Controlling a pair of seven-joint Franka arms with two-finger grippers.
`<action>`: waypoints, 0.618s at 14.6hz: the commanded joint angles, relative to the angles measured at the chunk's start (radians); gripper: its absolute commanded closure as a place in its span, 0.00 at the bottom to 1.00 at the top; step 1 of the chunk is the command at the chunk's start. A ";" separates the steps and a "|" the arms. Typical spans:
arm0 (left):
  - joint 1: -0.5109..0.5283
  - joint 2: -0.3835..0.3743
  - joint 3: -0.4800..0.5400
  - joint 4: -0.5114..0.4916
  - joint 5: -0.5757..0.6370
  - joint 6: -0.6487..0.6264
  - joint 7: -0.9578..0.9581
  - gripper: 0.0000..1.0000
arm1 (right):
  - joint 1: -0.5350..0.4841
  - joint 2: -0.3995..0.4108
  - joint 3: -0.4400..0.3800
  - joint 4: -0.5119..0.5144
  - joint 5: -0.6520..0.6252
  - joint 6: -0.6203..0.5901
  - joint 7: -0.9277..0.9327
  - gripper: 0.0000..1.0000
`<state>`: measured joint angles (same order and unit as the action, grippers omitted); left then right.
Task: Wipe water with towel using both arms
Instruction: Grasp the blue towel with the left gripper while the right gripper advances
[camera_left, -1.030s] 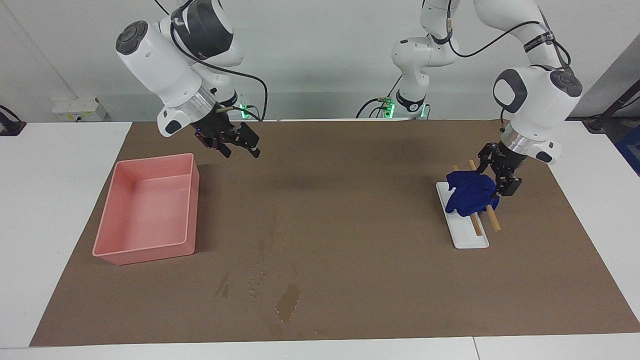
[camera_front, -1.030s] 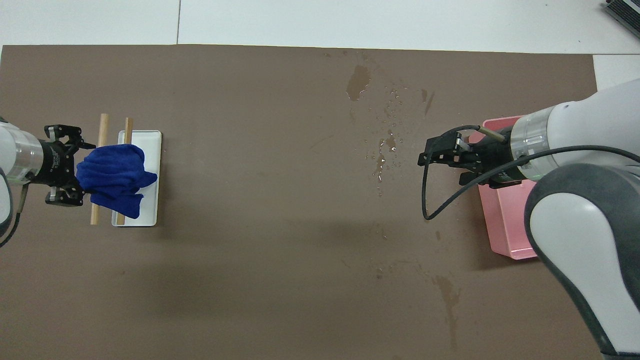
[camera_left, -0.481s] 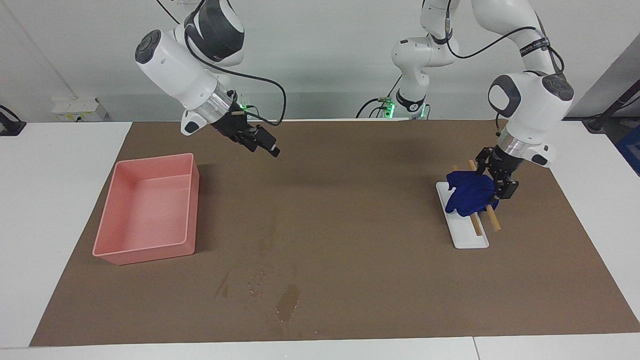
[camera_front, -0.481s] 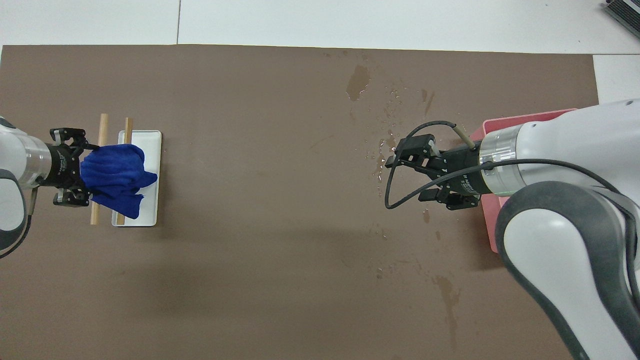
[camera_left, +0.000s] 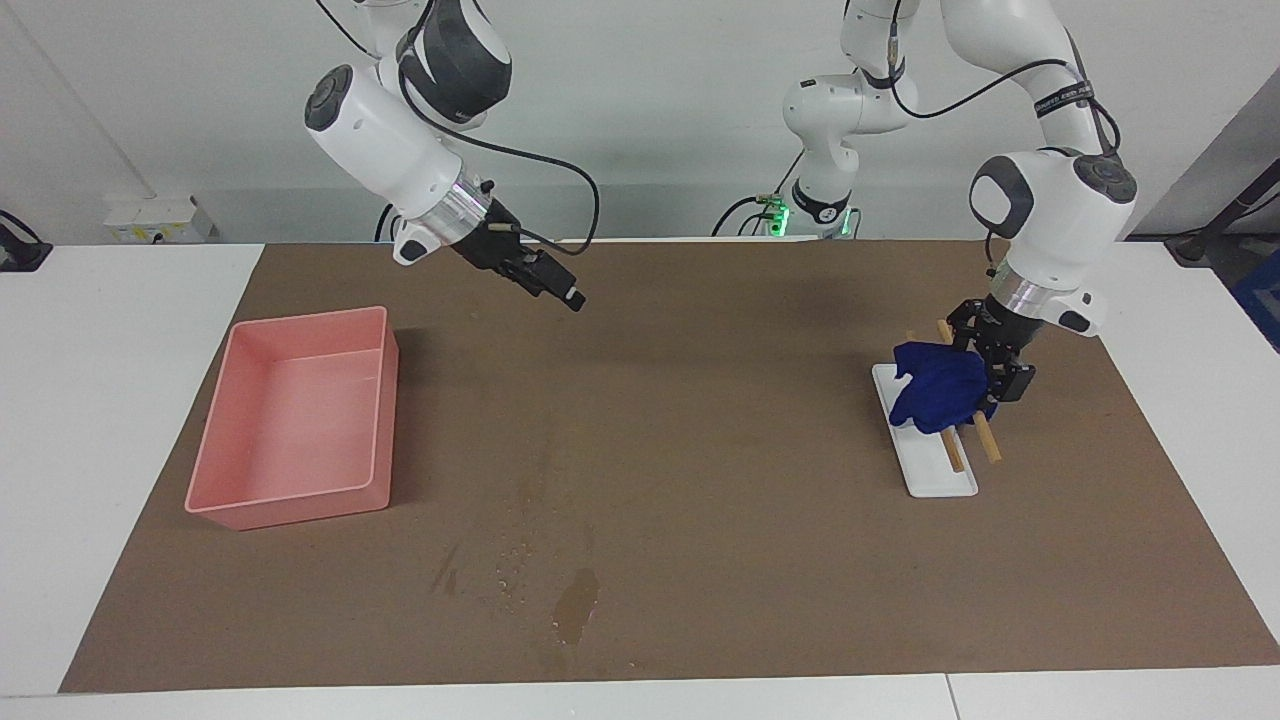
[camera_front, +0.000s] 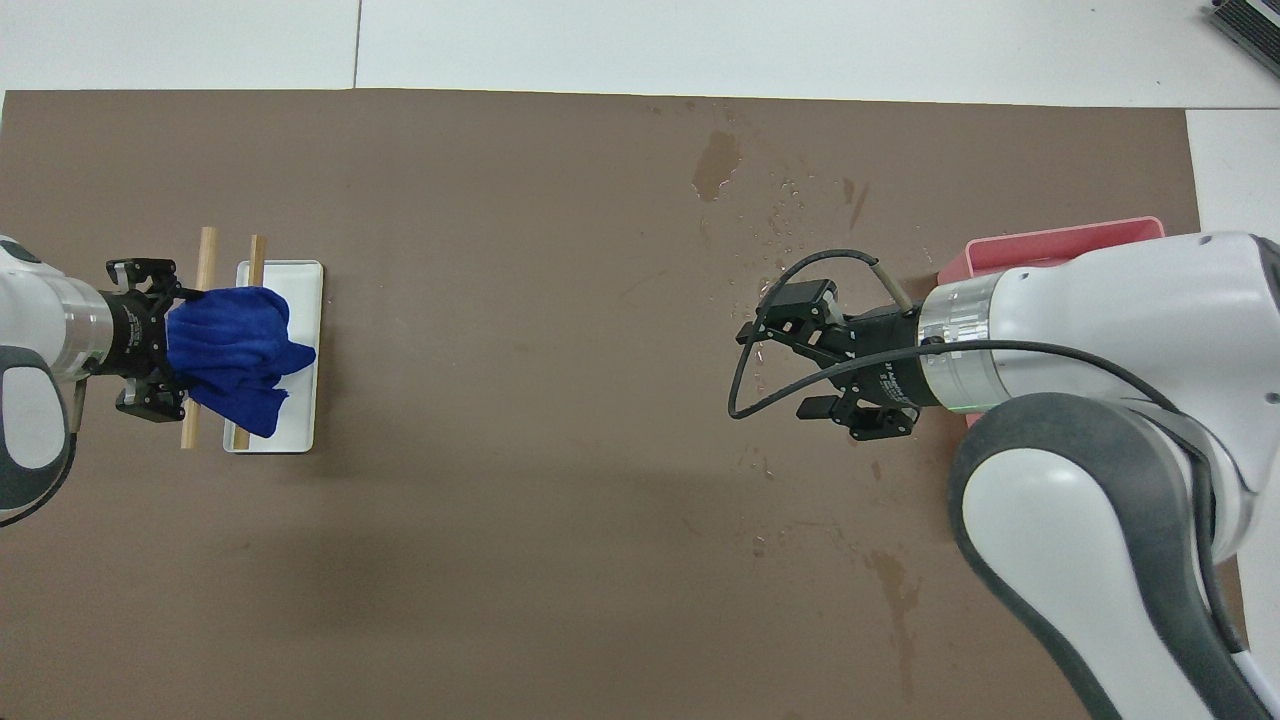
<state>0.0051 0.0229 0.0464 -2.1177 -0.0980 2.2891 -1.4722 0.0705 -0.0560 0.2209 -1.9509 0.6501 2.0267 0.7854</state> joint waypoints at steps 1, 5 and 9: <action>-0.002 -0.006 0.000 -0.035 -0.011 0.044 0.004 0.35 | 0.003 -0.033 0.003 -0.042 0.095 0.058 0.053 0.00; -0.007 -0.005 0.000 -0.021 -0.009 0.036 0.021 1.00 | 0.055 -0.031 0.003 -0.065 0.152 0.159 0.167 0.00; -0.013 0.003 -0.002 0.053 -0.008 -0.067 0.024 1.00 | 0.107 -0.027 0.003 -0.091 0.189 0.230 0.184 0.00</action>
<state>0.0041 0.0141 0.0434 -2.1071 -0.0979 2.3014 -1.4605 0.1630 -0.0587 0.2214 -1.9989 0.8081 2.2161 0.9572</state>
